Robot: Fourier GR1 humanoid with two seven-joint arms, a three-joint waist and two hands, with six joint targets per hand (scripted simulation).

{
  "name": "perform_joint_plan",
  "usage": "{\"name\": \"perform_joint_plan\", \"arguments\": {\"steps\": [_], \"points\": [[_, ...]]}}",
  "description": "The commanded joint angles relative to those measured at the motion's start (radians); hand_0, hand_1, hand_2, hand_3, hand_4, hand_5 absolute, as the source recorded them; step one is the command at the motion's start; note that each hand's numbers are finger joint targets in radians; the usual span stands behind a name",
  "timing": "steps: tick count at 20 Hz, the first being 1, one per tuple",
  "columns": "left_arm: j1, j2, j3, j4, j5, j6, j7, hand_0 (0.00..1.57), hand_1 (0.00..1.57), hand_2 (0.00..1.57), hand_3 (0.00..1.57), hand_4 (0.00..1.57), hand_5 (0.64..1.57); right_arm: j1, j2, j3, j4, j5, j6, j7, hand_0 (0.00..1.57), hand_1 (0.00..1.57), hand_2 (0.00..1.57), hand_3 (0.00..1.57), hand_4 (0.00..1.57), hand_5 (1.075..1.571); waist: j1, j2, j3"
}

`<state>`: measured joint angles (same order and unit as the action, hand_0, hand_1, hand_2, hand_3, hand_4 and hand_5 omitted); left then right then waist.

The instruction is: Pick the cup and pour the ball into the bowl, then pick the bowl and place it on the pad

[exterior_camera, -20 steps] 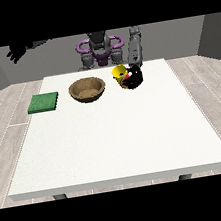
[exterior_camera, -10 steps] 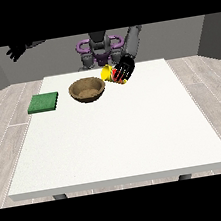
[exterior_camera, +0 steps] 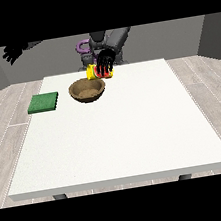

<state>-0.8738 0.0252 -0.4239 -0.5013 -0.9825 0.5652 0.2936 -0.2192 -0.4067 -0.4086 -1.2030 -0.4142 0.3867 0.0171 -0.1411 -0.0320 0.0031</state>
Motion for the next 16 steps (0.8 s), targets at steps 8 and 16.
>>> {"name": "perform_joint_plan", "arguments": {"steps": [8,16], "points": [[-0.183,-0.025,-0.268,0.019,-0.3,-0.279,0.345,1.4,1.4,1.57,1.57,1.04,1.571,-0.055,0.025,0.037,0.093,0.057,-0.01,-0.056,0.0,0.0,0.0,0.26,0.69,1.554,-0.005,-0.023,-0.0013],[-0.105,-0.025,-0.386,-0.124,-0.327,-0.516,0.355,0.19,0.19,1.25,1.57,1.11,1.569,-0.087,0.058,0.059,0.102,0.061,-0.043,-0.044,0.0,0.0,0.0,0.34,0.69,1.552,-0.041,-0.026,-0.0027]]}}
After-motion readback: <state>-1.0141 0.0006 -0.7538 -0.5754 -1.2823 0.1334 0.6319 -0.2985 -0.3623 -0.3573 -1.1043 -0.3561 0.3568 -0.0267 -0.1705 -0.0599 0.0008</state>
